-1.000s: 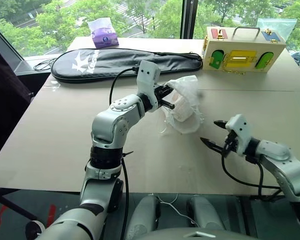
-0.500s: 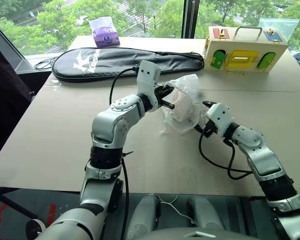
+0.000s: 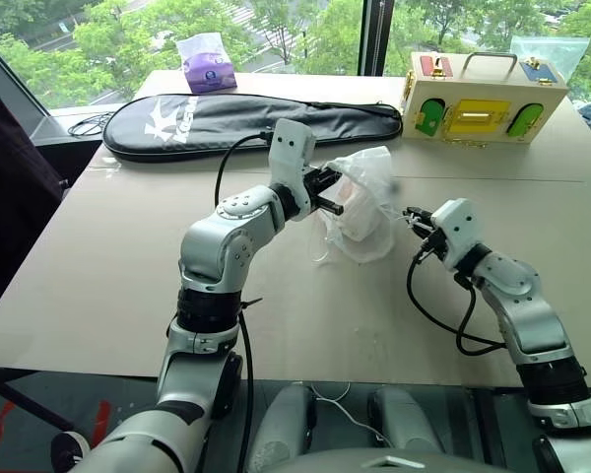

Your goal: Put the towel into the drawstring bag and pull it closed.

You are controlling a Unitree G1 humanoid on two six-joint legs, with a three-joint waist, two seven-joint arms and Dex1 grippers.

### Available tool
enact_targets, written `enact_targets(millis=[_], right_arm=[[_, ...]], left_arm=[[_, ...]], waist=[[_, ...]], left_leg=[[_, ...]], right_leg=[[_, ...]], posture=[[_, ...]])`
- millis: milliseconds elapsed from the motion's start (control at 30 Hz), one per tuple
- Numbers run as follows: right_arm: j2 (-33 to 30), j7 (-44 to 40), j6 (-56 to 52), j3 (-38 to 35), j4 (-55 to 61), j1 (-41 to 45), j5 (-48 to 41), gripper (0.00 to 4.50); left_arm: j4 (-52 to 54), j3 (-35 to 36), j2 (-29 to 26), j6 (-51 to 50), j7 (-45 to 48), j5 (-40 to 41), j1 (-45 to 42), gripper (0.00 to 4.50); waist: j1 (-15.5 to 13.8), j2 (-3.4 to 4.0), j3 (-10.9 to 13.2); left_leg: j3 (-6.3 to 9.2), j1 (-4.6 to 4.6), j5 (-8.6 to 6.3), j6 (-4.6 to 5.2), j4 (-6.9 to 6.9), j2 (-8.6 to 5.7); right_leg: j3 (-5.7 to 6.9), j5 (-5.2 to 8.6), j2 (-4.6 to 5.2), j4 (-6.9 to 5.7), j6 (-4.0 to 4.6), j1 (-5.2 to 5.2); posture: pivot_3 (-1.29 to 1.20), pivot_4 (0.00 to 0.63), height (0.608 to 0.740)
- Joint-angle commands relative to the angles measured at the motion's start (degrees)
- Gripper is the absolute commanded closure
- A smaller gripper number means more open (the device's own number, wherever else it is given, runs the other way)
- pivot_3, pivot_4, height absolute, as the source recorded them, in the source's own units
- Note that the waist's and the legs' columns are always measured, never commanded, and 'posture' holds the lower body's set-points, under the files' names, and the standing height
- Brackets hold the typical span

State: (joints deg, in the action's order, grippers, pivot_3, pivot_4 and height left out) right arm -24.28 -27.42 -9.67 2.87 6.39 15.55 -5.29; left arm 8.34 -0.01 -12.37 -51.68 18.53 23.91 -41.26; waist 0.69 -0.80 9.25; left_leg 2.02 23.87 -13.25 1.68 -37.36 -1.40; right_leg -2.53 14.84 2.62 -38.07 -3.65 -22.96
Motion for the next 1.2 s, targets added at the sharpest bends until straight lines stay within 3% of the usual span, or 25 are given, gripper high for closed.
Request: enact_targets(millis=[33,167,300,433,467,633,733,767,867,1000,1200], right_arm=[[-0.79,2.09,1.64,-2.79,1.47,0.11,1.23,4.42],[0.06,5.20,2.85,-4.95,1.41,1.94,1.96,4.42],[0.82,7.26,2.96,-5.94,1.39,4.26,2.34,4.42],[0.68,7.08,2.54,-5.51,1.32,4.34,2.58,4.50],[0.53,7.10,2.47,-5.38,1.17,4.15,2.90,4.50],[0.57,7.39,2.15,-5.63,1.23,3.46,3.37,4.50],[0.80,7.41,2.17,-5.51,0.89,3.43,3.56,4.50],[0.90,7.42,2.17,-5.42,0.75,3.46,3.63,4.50],[1.10,7.26,2.14,-5.26,0.77,3.42,3.85,4.50],[1.28,7.27,1.82,-5.25,1.12,3.15,3.91,4.50],[1.38,7.02,1.48,-5.23,1.40,2.97,4.00,4.50]], left_arm=[[1.19,0.46,-0.12,1.18,0.20,0.01,-0.20,4.50],[1.13,1.00,0.76,1.15,0.91,1.24,-0.42,4.50],[3.84,4.22,2.46,1.87,6.55,8.67,0.99,4.50],[4.96,2.81,-0.68,2.98,6.76,6.67,2.56,2.61],[6.01,2.99,-2.47,3.12,8.69,7.36,3.61,2.42],[10.21,5.49,-11.99,2.48,18.92,13.16,9.04,2.42],[14.68,-0.76,-23.91,5.09,31.21,11.08,16.90,2.42],[14.89,-2.11,-25.61,6.19,32.51,10.17,18.35,2.42],[13.68,-3.46,-26.38,9.00,32.90,8.70,20.56,2.42],[8.32,-6.38,-23.67,18.41,29.82,0.76,22.42,2.42],[-1.03,-11.03,-15.69,30.66,25.48,-8.37,22.15,2.42]], waist=[[0.00,0.00,0.00],[0.01,0.00,0.00],[0.10,0.00,0.00],[0.06,0.00,0.00],[0.20,0.01,-0.01],[0.33,0.04,0.01],[0.49,0.05,0.00],[0.50,0.09,0.00],[-0.23,0.08,0.03],[-0.30,0.09,0.03],[-0.08,0.09,0.02]], left_leg=[[0.00,0.00,0.00,0.00,0.00,0.00],[-0.01,0.00,0.00,0.00,0.00,0.00],[-0.02,0.00,0.00,-0.01,0.00,0.00],[-0.01,0.00,0.01,-0.01,0.00,0.01],[-0.02,0.00,0.01,-0.01,0.00,0.01],[-0.07,-0.04,0.00,-0.01,0.05,0.06],[-0.06,-0.05,0.00,0.00,0.05,0.05],[-0.11,-0.07,0.00,0.00,0.09,0.05],[-0.07,-0.05,-0.02,0.03,0.12,0.01],[0.00,-0.06,-0.11,0.19,0.05,0.00],[-0.02,-0.04,-0.11,0.18,0.06,0.01]], right_leg=[[0.00,0.00,0.00,0.00,0.00,0.00],[-0.01,0.00,0.00,0.00,0.00,0.00],[-0.02,0.00,0.00,-0.01,0.00,0.00],[0.00,0.00,-0.01,-0.01,0.00,-0.01],[-0.01,0.00,-0.01,-0.01,0.00,-0.01],[-0.07,0.01,-0.03,-0.01,0.01,-0.03],[-0.06,0.01,-0.02,0.00,0.02,-0.01],[-0.12,0.01,-0.02,0.00,0.03,-0.02],[-0.04,0.01,0.05,0.06,0.03,-0.01],[0.01,0.01,0.18,0.02,0.04,0.03],[0.01,0.00,0.14,0.02,0.04,0.01]], posture=[[0.00,0.150,0.740],[0.00,0.150,0.740],[0.00,0.150,0.740],[0.00,0.150,0.740],[0.00,0.150,0.740],[0.00,0.150,0.740],[0.00,0.150,0.740],[0.00,0.150,0.740],[0.00,0.150,0.740],[0.00,0.150,0.740],[0.00,0.150,0.740]])
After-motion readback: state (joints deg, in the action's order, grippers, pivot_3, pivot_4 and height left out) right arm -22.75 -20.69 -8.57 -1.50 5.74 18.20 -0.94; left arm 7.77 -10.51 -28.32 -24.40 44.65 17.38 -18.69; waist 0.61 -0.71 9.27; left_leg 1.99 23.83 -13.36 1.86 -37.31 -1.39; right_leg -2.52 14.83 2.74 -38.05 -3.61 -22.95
